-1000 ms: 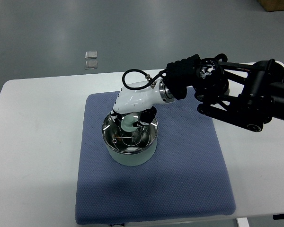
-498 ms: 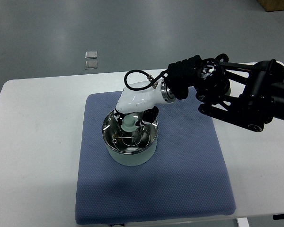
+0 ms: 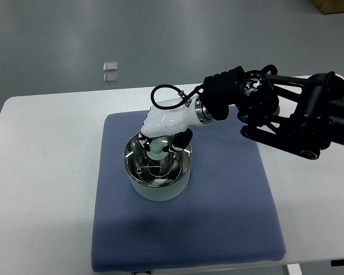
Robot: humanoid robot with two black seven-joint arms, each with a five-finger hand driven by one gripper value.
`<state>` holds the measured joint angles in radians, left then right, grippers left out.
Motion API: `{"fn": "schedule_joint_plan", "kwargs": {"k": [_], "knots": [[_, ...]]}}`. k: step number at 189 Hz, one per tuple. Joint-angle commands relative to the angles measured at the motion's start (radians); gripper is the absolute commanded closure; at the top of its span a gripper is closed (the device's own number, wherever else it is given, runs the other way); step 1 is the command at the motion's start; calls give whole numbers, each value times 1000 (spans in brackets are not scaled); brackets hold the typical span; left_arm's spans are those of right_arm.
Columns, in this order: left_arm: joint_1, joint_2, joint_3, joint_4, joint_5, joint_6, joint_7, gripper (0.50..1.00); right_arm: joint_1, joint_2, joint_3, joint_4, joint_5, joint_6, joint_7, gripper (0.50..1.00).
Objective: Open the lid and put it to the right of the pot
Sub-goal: 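Lift the glass lid off the saucepan with the right hand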
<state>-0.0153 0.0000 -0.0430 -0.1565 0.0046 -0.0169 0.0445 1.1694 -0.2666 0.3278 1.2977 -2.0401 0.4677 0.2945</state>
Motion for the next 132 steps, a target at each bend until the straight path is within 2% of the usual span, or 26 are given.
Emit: {"fn": "schedule_joint_plan", "kwargs": {"k": [1, 91, 132], "knots": [[0, 0, 0, 0, 0, 0, 0, 500, 1, -2, 0, 0, 0, -1, 0, 1000], [0, 0, 0, 0, 0, 0, 0, 500, 15, -16, 17, 25, 20, -7, 6, 1000], [0, 0, 0, 0, 0, 0, 0, 500, 59, -75, 39, 45, 66, -11, 8, 1000]]}}
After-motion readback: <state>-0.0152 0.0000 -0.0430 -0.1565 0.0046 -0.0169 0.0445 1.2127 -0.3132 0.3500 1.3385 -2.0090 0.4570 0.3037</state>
